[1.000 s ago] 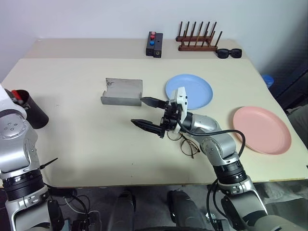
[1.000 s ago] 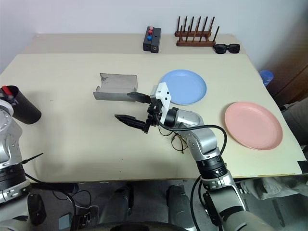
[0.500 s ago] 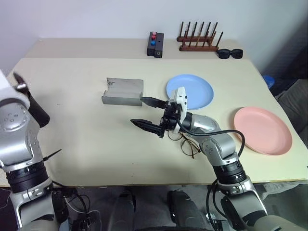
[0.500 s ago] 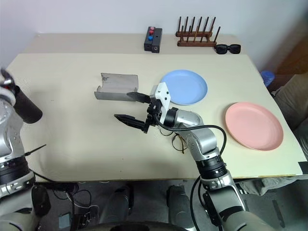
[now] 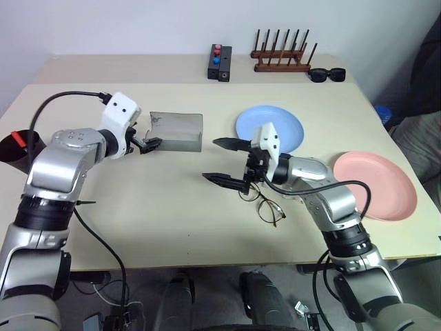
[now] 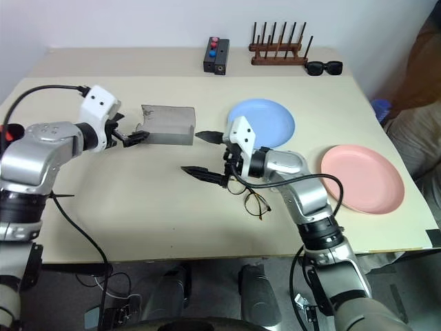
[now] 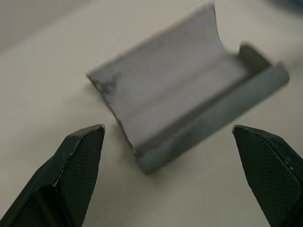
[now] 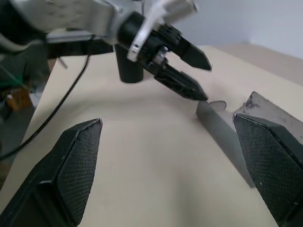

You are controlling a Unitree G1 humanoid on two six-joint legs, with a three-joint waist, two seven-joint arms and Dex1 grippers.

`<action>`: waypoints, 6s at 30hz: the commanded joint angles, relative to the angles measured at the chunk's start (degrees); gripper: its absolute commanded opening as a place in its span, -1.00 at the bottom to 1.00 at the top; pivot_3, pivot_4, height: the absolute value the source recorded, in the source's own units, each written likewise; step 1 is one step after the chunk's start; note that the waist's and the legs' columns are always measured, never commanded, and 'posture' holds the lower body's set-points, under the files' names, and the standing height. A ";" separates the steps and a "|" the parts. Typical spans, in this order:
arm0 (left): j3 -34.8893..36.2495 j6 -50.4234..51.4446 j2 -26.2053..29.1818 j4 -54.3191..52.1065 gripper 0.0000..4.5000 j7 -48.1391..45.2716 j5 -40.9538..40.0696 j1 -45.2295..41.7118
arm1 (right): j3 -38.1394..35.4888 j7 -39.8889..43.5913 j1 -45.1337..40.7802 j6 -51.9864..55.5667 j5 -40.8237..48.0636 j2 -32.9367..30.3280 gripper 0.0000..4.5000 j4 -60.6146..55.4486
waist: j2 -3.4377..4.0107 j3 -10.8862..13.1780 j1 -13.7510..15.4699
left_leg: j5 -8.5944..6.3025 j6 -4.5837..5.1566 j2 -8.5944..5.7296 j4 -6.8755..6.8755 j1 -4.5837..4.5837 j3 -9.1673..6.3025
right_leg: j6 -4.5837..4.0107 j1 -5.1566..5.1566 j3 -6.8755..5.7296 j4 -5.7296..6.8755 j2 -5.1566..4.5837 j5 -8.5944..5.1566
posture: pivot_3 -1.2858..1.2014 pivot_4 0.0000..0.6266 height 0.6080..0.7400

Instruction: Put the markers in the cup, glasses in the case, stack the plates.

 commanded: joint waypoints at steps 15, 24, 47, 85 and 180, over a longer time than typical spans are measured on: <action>-9.92 -22.07 -6.93 35.38 0.87 -23.79 14.30 -16.06 | -8.77 -1.53 10.19 7.22 5.31 -11.84 1.00 -14.43 | -0.01 0.01 0.01 | -0.02 0.08 -0.01 0.21 -0.44 -0.01 | 0.04 -0.33 0.01 0.06 -0.01 -0.01 | 0.03 -0.52 1.00; -7.96 -25.69 -8.72 37.31 -0.98 -25.49 15.23 -15.72 | -9.16 -2.70 11.03 8.91 6.76 -12.72 1.00 -16.44 | -0.02 0.01 0.27 | -0.02 0.10 -0.02 0.40 -0.74 -0.04 | 0.20 -0.53 0.00 0.09 -0.01 0.09 | 0.03 -0.52 1.00; -3.60 -13.30 11.60 -21.40 -0.87 -42.69 2.44 17.66 | -5.94 1.34 11.60 5.89 4.59 -13.69 1.00 -13.09 | 0.02 0.02 0.15 | 0.00 0.12 0.01 0.55 -0.71 -0.02 | -0.02 -0.60 0.06 0.33 0.00 0.00 | 0.03 -0.52 1.00; 19.61 -25.00 -0.22 -46.17 0.27 -19.97 -7.94 51.58 | -1.00 -16.48 7.36 35.24 -5.67 -20.65 1.00 -14.66 | 0.04 -0.03 0.22 | -0.01 0.14 0.02 0.71 -0.69 0.03 | -0.11 -0.58 0.11 0.36 -0.02 0.06 | 0.03 -0.52 1.00; 19.00 -5.53 -4.58 -18.59 -0.97 0.59 -14.82 20.32 | 5.88 5.48 -8.11 9.27 -11.77 -3.52 0.29 -6.06 | 0.04 -0.11 0.16 | -0.10 0.25 0.04 1.13 -0.69 -0.06 | 0.13 -0.64 0.02 1.02 0.08 0.11 | 0.03 -0.52 1.00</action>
